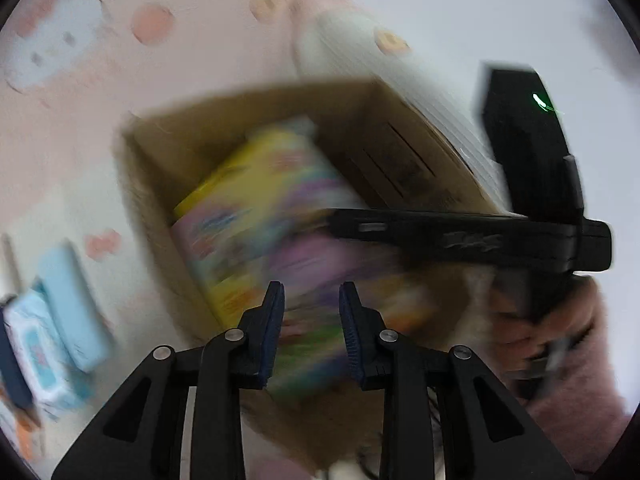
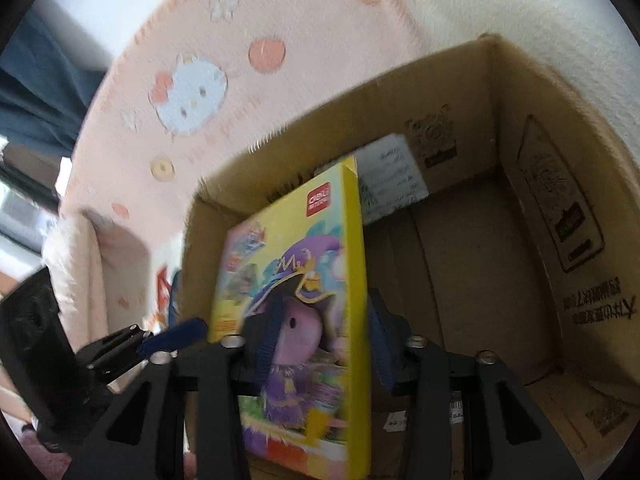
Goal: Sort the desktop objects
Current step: 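Carry the pastel box with the right gripper over the cardboard box, then lower the pastel box into the cardboard box and open the right gripper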
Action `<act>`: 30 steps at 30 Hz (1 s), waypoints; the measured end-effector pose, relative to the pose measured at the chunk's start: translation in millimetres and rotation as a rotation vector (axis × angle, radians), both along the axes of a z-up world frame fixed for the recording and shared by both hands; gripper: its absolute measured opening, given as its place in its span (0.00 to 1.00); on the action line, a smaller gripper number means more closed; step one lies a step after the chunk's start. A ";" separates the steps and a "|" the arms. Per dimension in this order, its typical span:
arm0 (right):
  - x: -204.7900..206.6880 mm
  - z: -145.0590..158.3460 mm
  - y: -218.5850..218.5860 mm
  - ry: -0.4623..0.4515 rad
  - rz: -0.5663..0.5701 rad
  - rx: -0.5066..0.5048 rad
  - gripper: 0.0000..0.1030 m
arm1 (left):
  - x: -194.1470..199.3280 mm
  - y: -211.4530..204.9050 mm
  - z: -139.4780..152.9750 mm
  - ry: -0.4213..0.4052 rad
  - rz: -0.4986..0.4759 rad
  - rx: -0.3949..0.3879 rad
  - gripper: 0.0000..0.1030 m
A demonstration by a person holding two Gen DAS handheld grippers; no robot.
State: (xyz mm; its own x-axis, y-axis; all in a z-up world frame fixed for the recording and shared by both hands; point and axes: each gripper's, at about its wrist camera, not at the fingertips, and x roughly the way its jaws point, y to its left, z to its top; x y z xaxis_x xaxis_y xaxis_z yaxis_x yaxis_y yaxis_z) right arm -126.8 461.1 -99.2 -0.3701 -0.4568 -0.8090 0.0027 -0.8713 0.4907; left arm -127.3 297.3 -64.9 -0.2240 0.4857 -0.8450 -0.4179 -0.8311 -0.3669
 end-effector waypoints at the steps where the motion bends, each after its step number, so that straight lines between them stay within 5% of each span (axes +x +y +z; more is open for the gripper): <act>1: -3.3 -4.0 -14.2 -0.025 0.047 0.052 0.22 | 0.8 3.3 -1.0 0.001 0.001 -0.029 0.31; 3: -3.7 -7.3 -36.1 -0.029 0.089 0.294 0.23 | 3.4 8.4 -4.0 0.049 -0.003 -0.122 0.31; 5: -5.4 -10.2 -41.4 -0.034 0.099 0.374 0.23 | 1.0 3.3 -5.6 0.065 0.008 -0.133 0.30; 9: -7.7 -14.9 -27.4 -0.094 0.046 0.260 0.23 | -8.5 -9.3 0.1 0.057 0.038 -0.085 0.33; 13: -7.5 -10.2 -22.2 -0.104 0.013 0.288 0.25 | -17.2 -13.0 4.0 0.070 0.038 -0.059 0.45; 15: -8.7 -8.2 -21.7 -0.125 0.001 0.304 0.29 | -27.0 -12.1 1.1 0.017 0.023 -0.034 0.46; 25: -21.9 -9.5 -3.5 -0.207 -0.069 0.247 0.28 | -47.6 -3.1 4.2 0.013 0.008 -0.027 0.45; 27: -26.2 -12.8 1.0 -0.225 -0.095 0.207 0.05 | -48.0 -6.7 4.4 0.035 0.010 -0.033 0.38; 28: -25.7 -11.6 1.9 -0.218 -0.109 0.196 0.05 | -47.6 -8.4 5.1 0.051 0.007 -0.032 0.25; 30: -21.7 -2.7 -1.8 -0.174 -0.118 0.213 0.05 | -45.9 -12.6 7.6 0.086 0.005 -0.042 0.15</act>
